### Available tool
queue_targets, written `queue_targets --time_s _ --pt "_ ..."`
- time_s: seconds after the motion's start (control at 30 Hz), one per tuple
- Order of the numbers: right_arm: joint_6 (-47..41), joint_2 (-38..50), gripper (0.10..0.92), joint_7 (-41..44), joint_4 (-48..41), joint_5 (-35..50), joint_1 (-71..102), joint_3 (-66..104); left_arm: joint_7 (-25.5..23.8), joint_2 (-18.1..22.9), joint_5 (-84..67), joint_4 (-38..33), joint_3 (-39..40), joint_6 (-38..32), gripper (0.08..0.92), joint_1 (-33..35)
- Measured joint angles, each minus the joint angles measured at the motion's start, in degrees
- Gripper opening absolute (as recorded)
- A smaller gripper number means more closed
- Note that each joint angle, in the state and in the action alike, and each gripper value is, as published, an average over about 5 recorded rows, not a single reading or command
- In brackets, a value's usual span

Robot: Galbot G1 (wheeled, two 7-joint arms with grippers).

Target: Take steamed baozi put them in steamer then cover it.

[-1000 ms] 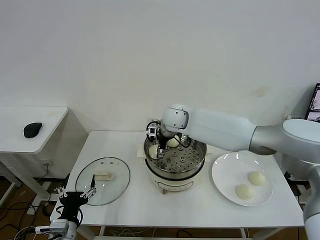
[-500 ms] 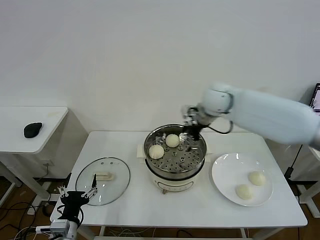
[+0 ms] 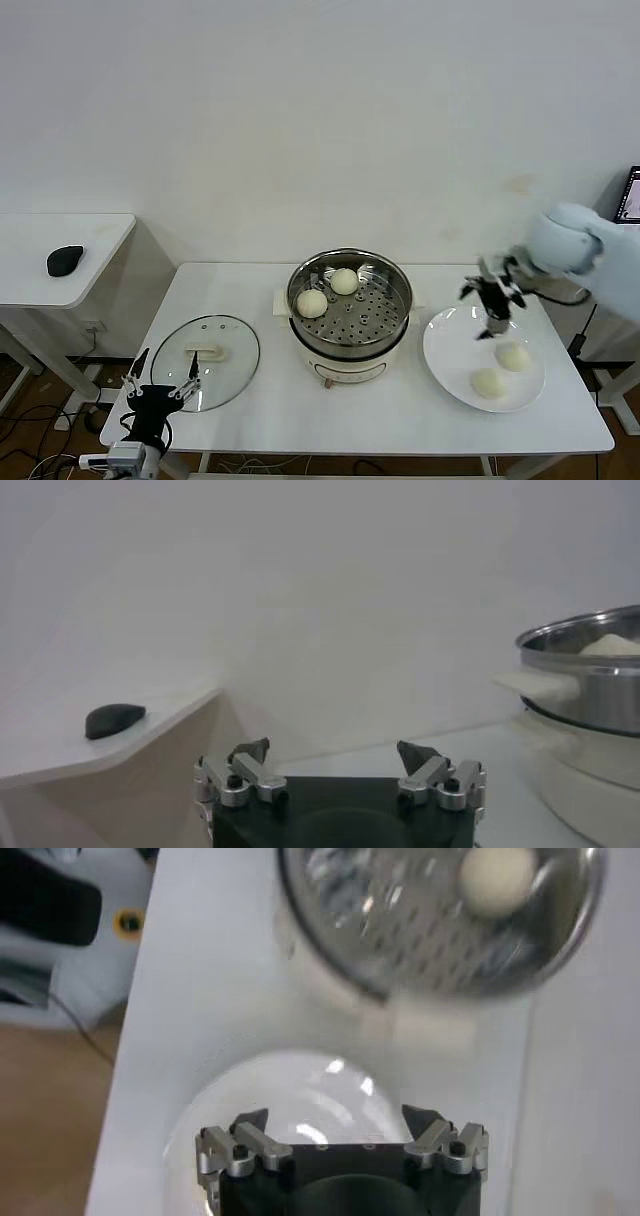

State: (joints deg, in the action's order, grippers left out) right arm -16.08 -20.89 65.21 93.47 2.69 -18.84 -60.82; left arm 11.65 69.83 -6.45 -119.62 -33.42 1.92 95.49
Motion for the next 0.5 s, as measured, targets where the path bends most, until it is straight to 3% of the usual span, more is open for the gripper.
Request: queue_targets --time_s 0.5 --pt "2.8 1.77 0.823 -2.58 -2.38 -9.7 26.08 18.65 -0.06 0.19 0.54 0.35 -0.64 0.14 0.823 0.48"
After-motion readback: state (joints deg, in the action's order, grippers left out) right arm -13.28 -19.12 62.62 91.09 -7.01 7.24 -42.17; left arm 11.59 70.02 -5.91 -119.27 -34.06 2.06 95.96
